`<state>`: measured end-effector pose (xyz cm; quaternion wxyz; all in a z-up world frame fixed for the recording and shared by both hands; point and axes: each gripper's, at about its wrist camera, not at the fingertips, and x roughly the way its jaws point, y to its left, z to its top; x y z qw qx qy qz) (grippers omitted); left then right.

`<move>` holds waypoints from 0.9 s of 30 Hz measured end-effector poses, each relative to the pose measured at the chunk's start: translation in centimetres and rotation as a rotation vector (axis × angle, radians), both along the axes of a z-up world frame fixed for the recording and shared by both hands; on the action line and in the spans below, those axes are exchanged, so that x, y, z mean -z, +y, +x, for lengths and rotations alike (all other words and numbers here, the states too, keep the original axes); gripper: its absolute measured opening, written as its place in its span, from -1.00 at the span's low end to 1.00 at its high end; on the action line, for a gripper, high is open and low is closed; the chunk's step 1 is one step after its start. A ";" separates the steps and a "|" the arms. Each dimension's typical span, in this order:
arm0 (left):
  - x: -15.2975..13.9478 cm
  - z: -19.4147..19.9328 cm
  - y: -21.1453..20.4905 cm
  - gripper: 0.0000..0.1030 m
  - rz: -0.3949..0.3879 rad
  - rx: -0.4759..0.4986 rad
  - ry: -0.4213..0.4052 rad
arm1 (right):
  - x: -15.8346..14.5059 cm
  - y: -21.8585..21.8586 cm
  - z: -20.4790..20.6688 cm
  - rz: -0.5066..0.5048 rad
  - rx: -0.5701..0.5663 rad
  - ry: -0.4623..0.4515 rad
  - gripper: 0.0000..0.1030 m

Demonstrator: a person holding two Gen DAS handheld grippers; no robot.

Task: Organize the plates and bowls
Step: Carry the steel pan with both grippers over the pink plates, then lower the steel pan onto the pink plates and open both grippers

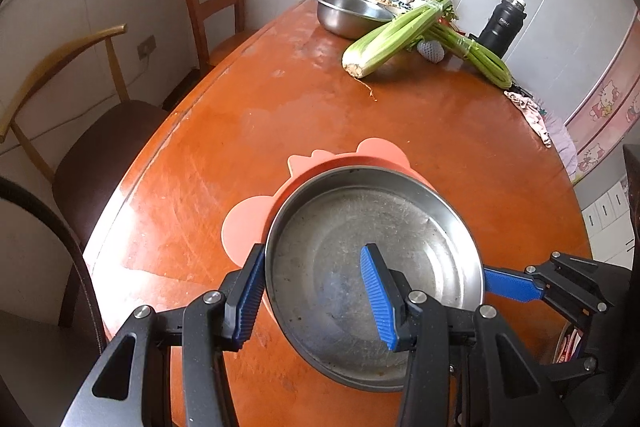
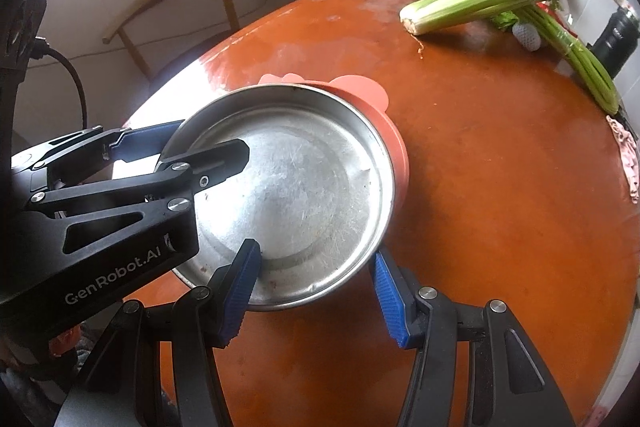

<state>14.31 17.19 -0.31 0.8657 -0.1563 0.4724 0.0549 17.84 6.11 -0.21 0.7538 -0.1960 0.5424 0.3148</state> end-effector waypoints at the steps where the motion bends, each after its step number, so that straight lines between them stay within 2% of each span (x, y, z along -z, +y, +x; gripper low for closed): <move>1: 0.2 0.1 0.1 -0.09 -0.005 -0.001 0.004 | 0.1 0.1 0.3 -0.002 0.001 0.002 0.15; 6: 0.6 0.5 0.3 -0.09 -0.016 -0.006 -0.004 | 0.7 0.2 1.0 -0.009 0.006 0.007 0.14; 14: 0.6 0.5 0.5 -0.08 -0.037 -0.013 -0.018 | 0.9 0.6 1.2 -0.034 0.002 -0.038 0.14; 18: 0.0 0.1 0.8 -0.08 0.014 -0.040 -0.030 | 1.0 0.7 1.2 -0.044 -0.005 -0.054 0.14; 24: 0.1 -0.7 2.2 -0.08 -0.013 -0.065 -0.033 | 1.1 0.7 1.4 -0.046 -0.004 -0.059 0.14; 27: 0.6 -1.2 2.8 -0.08 -0.054 -0.069 -0.024 | 1.1 0.7 1.4 -0.048 0.003 -0.057 0.14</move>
